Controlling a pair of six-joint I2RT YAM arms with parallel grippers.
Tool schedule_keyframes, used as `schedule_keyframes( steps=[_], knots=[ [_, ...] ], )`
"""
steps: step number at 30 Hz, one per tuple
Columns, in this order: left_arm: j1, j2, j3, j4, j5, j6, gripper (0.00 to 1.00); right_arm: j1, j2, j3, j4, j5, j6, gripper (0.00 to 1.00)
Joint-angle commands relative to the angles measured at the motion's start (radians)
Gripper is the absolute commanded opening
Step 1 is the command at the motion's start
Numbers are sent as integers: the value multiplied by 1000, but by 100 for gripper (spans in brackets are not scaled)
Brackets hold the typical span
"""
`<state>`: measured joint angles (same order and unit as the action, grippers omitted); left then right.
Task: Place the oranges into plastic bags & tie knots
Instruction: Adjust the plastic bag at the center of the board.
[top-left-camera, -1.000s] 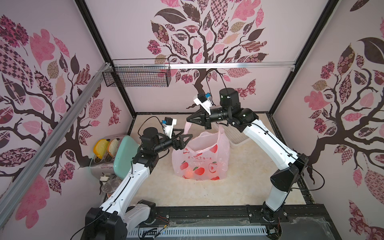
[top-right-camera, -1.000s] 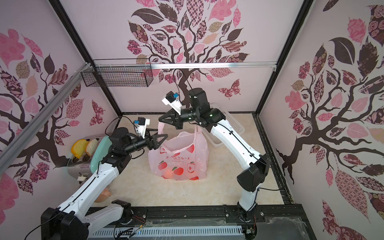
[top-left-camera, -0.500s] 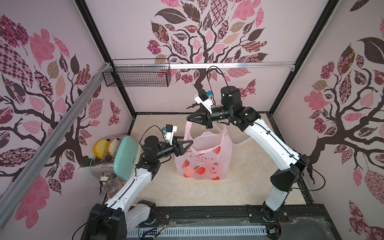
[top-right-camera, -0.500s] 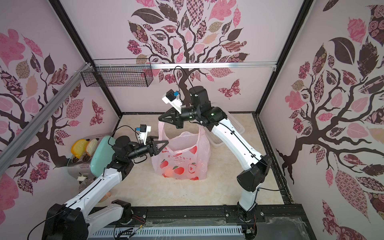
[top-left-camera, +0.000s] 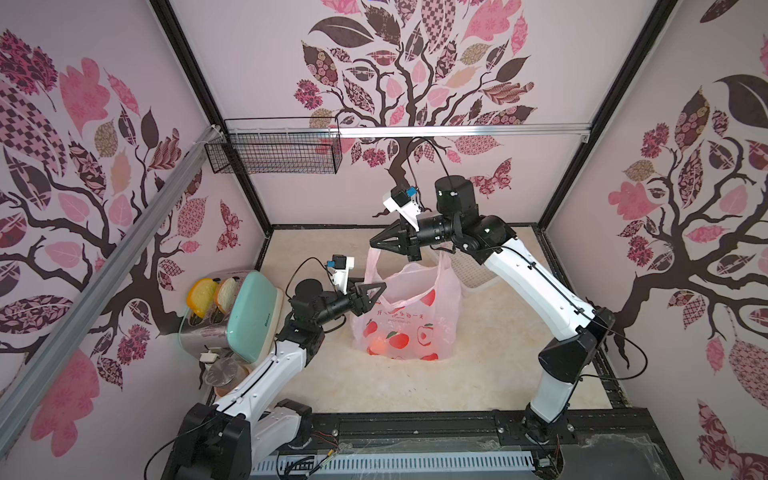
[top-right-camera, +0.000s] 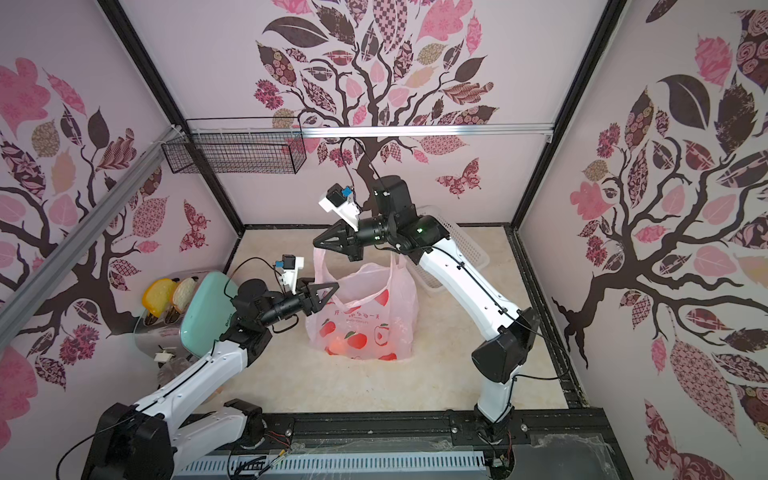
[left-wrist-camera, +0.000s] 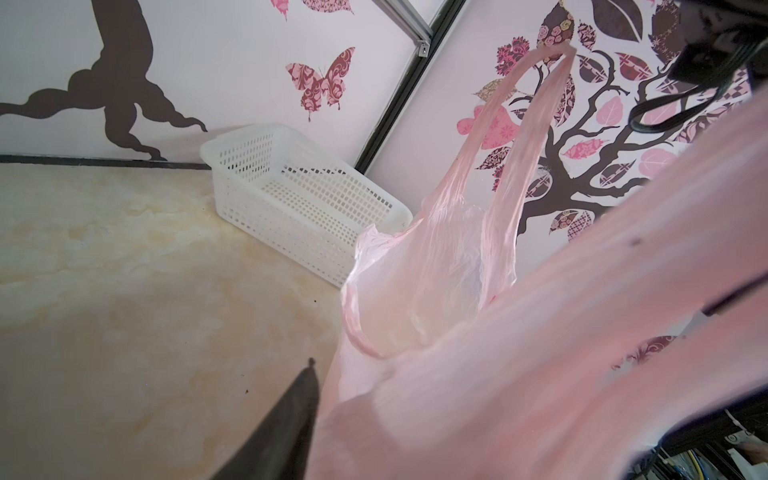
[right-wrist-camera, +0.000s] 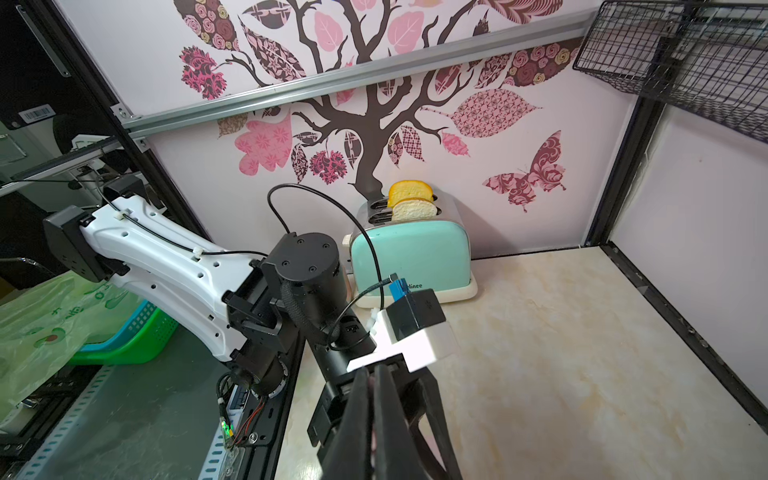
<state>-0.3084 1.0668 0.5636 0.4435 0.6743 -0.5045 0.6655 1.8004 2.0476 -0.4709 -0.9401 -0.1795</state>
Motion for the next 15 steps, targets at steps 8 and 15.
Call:
schedule_keyframes(
  steps=[8,15],
  knots=[
    [72,-113,132,-172,203,81,91,1,12,82,-93,-34,-40,0],
    [84,-43,367,-525,205,343,93,2,22,84,-107,-36,-40,0]
  ],
)
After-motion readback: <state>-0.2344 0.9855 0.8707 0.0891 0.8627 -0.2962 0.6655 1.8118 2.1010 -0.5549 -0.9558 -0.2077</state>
